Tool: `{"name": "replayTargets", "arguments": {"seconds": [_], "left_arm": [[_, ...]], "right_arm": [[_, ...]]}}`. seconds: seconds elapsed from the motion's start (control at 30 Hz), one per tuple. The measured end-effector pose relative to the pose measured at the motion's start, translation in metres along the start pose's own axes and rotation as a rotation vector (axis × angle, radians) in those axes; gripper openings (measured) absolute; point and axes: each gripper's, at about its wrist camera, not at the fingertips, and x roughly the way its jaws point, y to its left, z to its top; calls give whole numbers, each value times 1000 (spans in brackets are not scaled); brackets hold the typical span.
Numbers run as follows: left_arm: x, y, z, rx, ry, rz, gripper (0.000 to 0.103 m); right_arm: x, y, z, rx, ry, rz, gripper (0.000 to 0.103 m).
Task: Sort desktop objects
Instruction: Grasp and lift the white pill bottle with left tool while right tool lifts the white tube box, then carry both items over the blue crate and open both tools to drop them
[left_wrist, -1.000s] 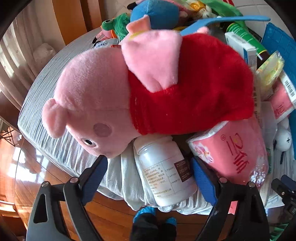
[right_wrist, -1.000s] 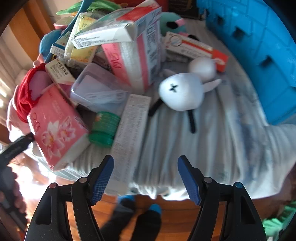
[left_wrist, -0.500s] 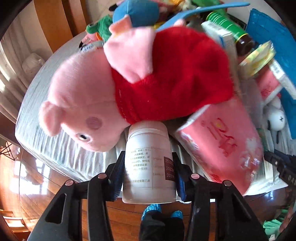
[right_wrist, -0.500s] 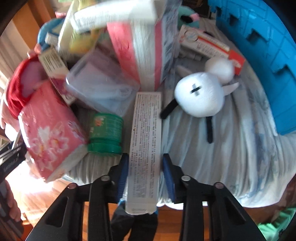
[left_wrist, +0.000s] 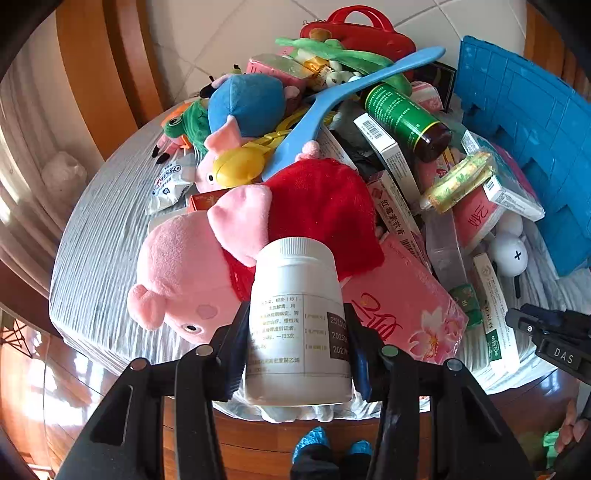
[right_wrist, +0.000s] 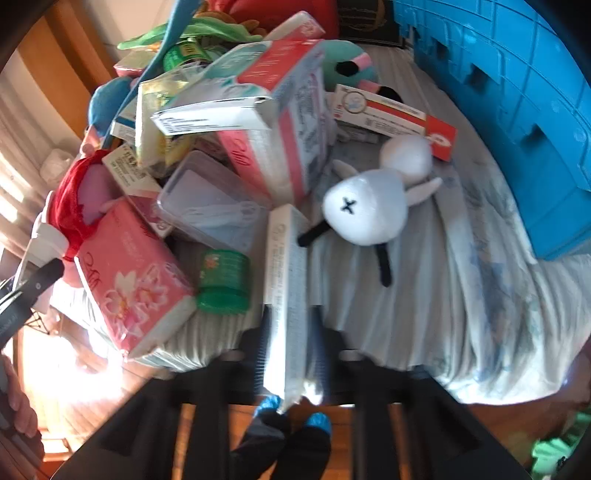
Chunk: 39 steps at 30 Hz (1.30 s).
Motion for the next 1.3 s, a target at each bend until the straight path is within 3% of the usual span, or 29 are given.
{"name": "replayTargets", "arguments": {"seconds": [0.1,0.17,0.2,0.23,0.3,0.53,0.73,0.87,1.03,1.2,1.3], "left_arm": [[11,-4,8,0,6,0,46],[24,-18,12,-1,7,3,46],[25,-19,14,1,8,5,46],[23,-19,14,3,9,3,46],[17,-18,18,-6,2,-20,46],[-28,-30,54,24,-134,-56,46],[-71,-75,98,78,-263,-131,46],[-92,-124,130,123,-322,-196,46],[-110,-209,177,175,-363,-286,46],[-124,-325,238,228,-375,-329,46],[-120,-399,280,255,-282,-393,46]], "right_arm": [[17,5,3,-20,20,-21,38],[34,7,6,-30,55,-35,33],[39,8,6,-39,65,-41,24],[44,9,6,-49,75,-50,20],[38,9,6,-47,64,-37,20],[-47,5,27,-51,-105,16,20],[-138,-1,64,-54,-309,-16,20],[-195,-27,87,-36,-411,-70,20],[-246,-93,127,-23,-488,-131,20],[-269,-177,176,-85,-448,-203,20],[-266,-236,211,-141,-365,-238,20]]}}
